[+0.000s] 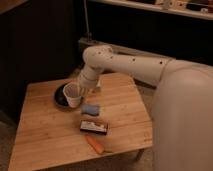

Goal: Place the ceramic cup in the ceramic bowl

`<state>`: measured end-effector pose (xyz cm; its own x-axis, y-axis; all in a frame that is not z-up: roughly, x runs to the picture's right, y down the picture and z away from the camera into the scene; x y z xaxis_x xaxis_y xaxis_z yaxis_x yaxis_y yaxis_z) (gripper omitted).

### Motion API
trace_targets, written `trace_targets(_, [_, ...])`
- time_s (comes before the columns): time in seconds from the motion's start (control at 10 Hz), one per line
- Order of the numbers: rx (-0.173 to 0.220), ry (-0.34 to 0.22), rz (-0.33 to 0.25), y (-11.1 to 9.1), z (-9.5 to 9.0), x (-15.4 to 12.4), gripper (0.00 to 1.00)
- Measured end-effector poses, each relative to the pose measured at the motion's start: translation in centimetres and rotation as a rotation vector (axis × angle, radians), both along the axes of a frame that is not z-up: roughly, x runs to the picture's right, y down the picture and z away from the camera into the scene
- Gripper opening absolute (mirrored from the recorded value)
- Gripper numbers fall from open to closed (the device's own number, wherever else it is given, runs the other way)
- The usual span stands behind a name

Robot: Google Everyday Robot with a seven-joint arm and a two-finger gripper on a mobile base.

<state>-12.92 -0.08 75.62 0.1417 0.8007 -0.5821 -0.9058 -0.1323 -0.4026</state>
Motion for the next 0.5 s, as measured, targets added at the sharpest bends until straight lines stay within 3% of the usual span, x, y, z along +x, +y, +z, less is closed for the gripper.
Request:
trace_targets(0.1, [0.005,0.003,0.004,-1.2,0.8,-0.1,0.0])
trace_targets(0.3, [0.01,0.017,0.024,-4.3,4.1,0.1,0.0])
trace_targets(0.5, [0.01,0.033,0.029,-5.7,7.4,0.1,0.0])
